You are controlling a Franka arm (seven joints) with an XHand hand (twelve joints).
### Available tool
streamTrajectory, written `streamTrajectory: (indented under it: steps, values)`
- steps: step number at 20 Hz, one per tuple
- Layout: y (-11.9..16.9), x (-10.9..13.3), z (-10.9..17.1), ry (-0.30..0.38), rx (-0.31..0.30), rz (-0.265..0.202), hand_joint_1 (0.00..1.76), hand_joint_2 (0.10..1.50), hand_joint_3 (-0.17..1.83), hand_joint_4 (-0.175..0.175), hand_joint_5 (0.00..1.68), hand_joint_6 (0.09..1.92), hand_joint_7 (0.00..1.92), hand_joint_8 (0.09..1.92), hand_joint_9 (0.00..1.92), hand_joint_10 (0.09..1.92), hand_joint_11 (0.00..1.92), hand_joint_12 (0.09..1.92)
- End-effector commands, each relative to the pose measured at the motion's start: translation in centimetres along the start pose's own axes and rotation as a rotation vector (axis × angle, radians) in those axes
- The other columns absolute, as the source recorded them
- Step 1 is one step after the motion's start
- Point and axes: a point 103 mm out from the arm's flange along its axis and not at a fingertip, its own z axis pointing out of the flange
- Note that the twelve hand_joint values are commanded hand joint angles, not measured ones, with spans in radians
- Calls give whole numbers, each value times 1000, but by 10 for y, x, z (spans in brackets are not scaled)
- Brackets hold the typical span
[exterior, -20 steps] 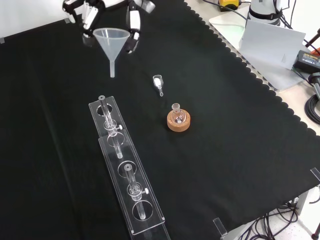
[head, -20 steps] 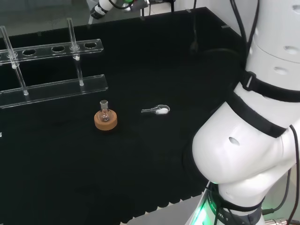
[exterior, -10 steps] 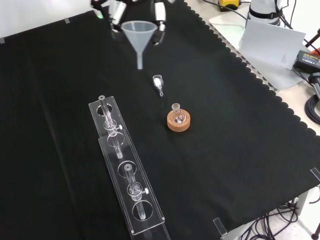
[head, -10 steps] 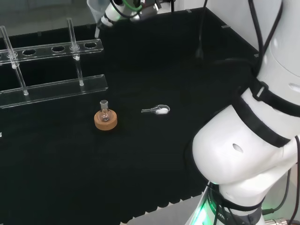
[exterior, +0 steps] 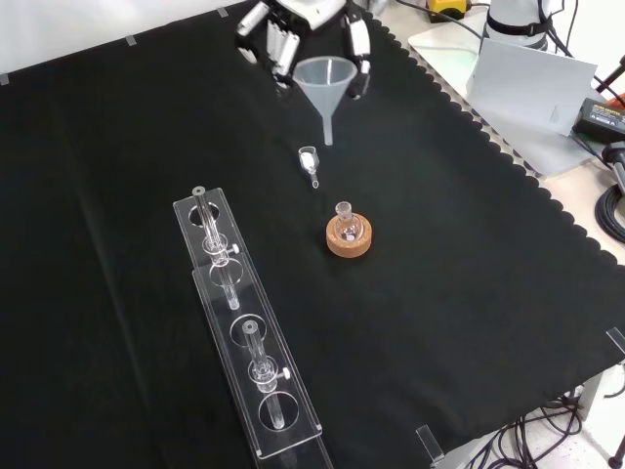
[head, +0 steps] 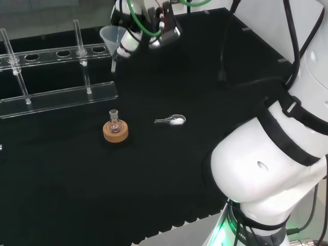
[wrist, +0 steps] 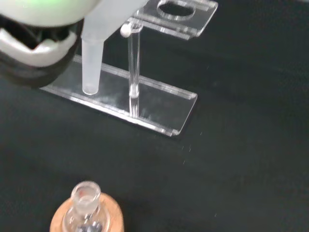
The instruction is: Place the funnel on the round-bottom flask.
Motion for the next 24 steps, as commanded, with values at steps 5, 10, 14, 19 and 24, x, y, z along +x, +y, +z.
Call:
streamTrajectory:
  steps: [5,10,14,19,24]
  values:
    - [-6,19,52,49,25,-3,974,446,714,73,991,583,1301,363,1221,263,125,1590]
    - [-1,22,72,53,25,-3,979,444,718,69,991,579,1305,357,1221,259,111,1587]
    - [2,23,84,45,57,-21,982,442,721,68,994,578,1307,354,1222,257,106,1587]
    - [5,21,97,45,94,-21,987,443,724,67,1000,579,1309,351,1224,256,103,1587]
    - [9,21,106,58,112,-15,993,443,728,66,1006,578,1314,351,1224,255,102,1587]
